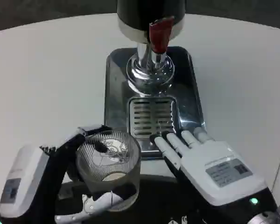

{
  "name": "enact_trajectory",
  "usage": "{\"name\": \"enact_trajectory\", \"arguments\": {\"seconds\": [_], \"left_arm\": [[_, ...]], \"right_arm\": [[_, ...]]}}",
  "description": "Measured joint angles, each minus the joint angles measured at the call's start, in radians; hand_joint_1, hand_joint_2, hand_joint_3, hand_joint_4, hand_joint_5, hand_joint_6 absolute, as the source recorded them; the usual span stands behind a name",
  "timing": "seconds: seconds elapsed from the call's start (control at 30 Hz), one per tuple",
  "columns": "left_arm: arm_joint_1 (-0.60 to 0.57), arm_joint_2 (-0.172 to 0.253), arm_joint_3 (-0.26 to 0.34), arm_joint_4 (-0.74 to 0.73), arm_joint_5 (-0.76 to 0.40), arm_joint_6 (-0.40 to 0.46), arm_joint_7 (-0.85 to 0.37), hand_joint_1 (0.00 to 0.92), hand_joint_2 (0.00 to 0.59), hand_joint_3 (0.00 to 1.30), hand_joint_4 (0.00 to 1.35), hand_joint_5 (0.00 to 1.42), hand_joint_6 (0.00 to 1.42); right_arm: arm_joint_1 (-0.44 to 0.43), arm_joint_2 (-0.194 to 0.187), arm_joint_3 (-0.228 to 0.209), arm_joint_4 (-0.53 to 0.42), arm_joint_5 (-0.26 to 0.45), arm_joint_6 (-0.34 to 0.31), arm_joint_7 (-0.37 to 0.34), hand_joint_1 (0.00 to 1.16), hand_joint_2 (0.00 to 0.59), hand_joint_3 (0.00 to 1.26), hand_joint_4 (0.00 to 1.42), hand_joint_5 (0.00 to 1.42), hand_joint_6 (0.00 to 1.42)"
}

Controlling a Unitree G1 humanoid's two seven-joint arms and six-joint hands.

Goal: Grasp the cup under the faucet to collect the drink, then remove the cup.

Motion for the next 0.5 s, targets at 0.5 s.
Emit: {"name": "enact_trajectory", "arguments": {"seconds": [0.5], "left_arm": [[0.006, 0.000, 0.003, 0.000, -0.002, -0.013, -0.001, 0.471, 0.319, 0.90, 1.14, 0.99, 1.01]], "right_arm": [[0.002, 0.005, 0.000, 0.001, 0.000, 0.000, 0.006, 0.67, 0.253, 0.00, 0.00, 0.00, 0.00]]}}
